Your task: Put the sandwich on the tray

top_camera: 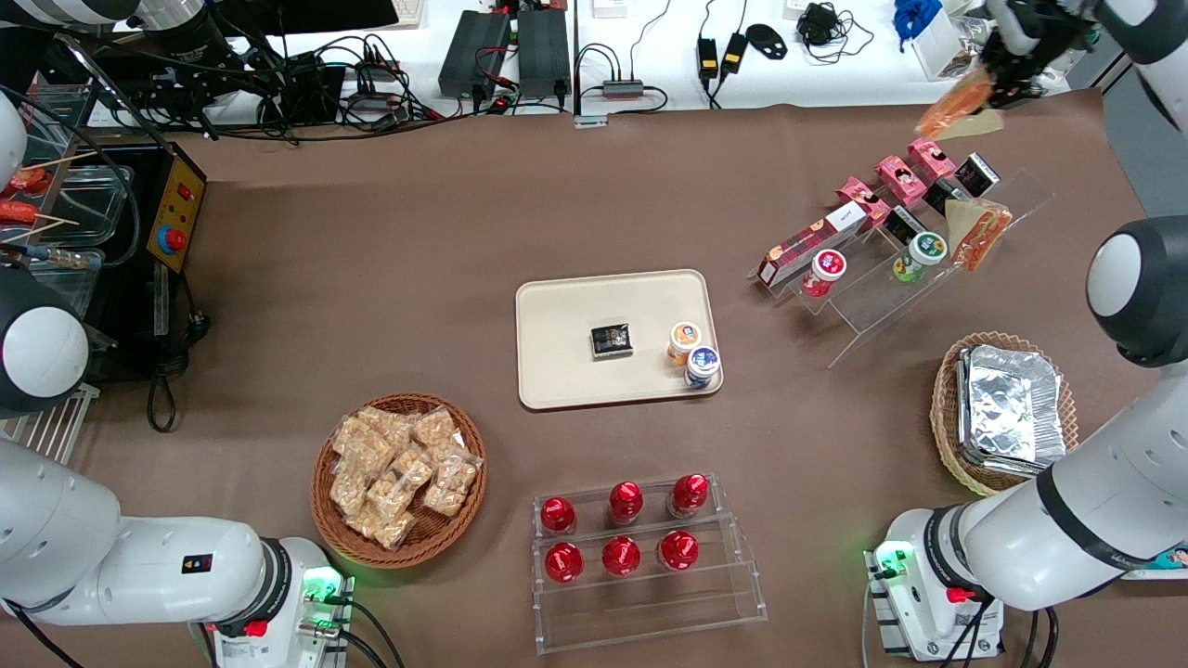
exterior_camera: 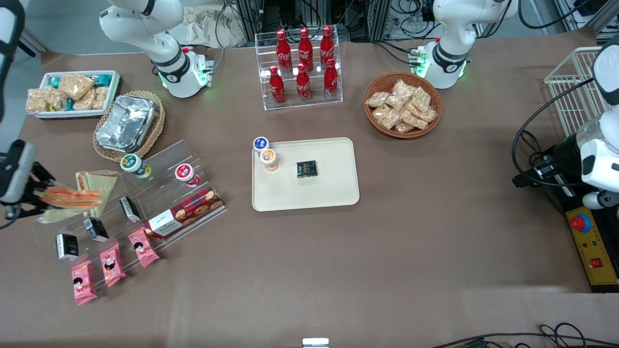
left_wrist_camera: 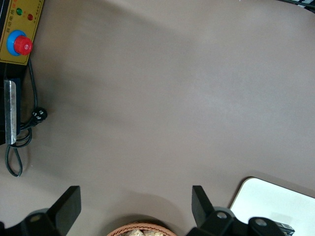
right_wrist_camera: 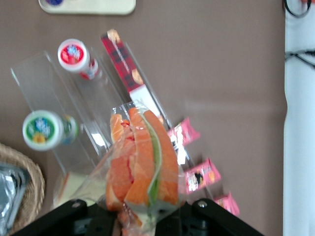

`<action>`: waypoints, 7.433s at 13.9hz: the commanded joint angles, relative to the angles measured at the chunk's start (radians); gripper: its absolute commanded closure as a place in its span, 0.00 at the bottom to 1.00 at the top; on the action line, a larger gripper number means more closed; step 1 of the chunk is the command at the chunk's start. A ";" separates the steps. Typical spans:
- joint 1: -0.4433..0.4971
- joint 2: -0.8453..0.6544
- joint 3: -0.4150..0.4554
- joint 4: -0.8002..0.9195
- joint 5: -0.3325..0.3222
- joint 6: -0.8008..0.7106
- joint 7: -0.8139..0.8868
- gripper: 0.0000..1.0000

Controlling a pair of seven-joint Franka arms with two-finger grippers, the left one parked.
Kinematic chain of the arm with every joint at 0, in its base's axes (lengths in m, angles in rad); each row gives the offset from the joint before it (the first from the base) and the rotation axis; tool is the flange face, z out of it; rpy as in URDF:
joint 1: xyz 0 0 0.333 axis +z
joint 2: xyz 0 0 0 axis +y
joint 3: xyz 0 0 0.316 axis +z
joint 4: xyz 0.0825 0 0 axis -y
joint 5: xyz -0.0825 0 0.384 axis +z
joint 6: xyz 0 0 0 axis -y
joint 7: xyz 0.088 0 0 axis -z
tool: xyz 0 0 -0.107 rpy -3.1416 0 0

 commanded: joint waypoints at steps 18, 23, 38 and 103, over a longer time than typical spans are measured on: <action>0.832 0.427 -0.005 -0.012 0.048 0.466 0.844 1.00; 0.820 0.484 0.087 -0.082 0.145 0.596 0.844 1.00; 0.822 0.524 0.087 -0.101 0.235 0.652 0.937 0.00; -0.296 -0.218 0.504 0.067 -0.300 -0.321 1.886 0.00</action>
